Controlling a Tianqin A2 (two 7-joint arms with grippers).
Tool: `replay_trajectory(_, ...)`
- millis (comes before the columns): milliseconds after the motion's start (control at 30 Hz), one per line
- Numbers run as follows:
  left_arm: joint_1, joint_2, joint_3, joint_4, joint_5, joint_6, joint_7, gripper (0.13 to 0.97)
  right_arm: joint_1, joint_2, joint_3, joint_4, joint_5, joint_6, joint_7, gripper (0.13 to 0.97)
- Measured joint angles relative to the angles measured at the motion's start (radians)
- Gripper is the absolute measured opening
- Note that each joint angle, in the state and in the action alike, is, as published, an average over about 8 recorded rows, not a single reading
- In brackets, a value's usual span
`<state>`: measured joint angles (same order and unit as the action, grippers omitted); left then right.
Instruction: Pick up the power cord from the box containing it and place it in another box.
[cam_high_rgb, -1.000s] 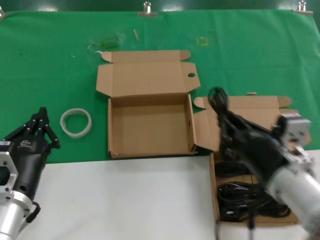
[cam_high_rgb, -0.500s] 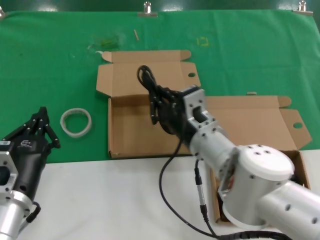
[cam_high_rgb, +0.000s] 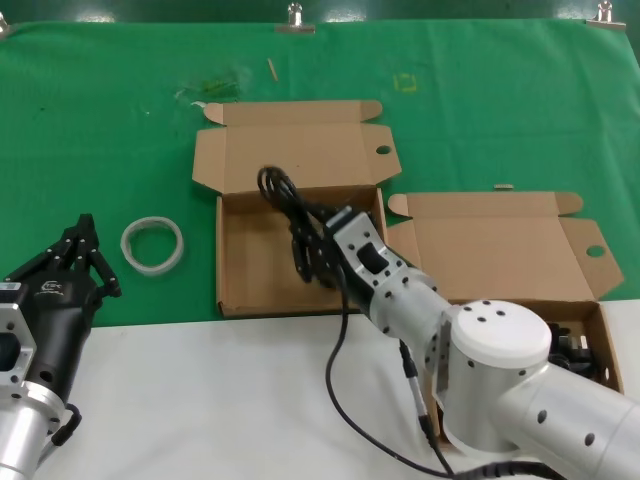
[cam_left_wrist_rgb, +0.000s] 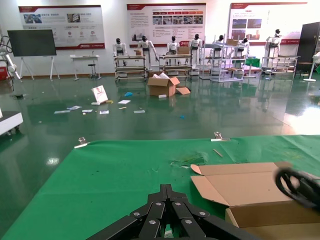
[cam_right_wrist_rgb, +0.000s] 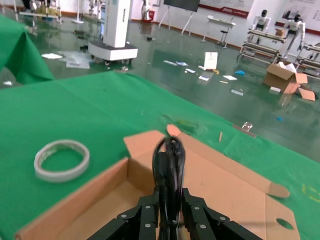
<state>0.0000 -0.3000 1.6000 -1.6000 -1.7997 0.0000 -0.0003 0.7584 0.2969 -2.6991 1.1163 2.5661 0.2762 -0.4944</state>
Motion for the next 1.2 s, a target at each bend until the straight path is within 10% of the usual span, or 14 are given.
replay_trajectory(1200,0.0,0.0,0.0,0.0,0.0,0.0,0.0,0.197,-0.234,0.156,0.368,0.378,-0.175,-0.054,0.186,0.722)
